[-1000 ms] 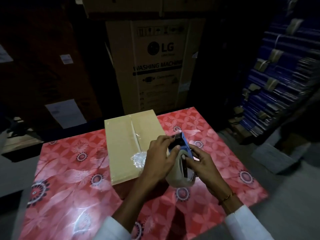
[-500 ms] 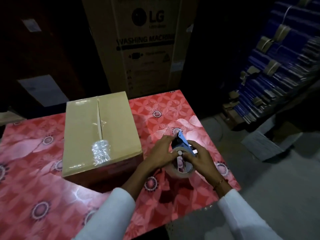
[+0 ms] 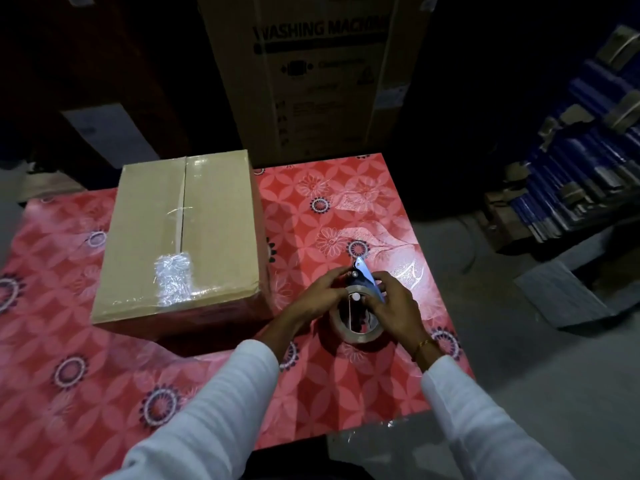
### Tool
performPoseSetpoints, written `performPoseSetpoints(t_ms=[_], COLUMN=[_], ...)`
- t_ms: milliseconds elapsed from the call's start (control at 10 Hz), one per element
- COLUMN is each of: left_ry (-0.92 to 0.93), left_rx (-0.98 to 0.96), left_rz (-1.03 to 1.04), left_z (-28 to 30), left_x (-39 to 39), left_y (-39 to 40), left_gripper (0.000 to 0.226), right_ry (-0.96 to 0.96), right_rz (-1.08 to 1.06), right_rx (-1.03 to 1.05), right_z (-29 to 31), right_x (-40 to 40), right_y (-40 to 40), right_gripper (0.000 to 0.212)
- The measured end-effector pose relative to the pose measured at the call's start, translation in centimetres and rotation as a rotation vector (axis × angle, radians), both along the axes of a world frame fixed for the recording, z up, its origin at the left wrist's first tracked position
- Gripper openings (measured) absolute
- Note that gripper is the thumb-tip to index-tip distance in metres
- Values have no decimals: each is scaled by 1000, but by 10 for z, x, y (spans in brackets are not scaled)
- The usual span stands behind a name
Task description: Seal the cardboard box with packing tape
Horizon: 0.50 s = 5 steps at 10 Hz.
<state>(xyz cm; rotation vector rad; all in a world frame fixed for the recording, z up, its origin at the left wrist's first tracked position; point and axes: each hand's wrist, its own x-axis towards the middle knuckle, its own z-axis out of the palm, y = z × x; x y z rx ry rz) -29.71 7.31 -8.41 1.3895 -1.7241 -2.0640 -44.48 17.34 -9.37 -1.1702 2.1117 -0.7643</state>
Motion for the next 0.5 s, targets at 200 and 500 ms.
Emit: performPoseSetpoints(t_ms=[200,500], left_ry=[-38,-189], left_rx=[-42,-314], left_rz=[-25,-105], left_z=[-22,8], left_x=[-4,-7], left_y=[-7,-11], left_gripper=[57,27], right_ry=[-14,-113], right_rz=[19,-25], right_rx=[16,-9], right_z=[-4,-6], right_x=[-2,-1], right_y=[-6,-15], right_gripper=[36,54])
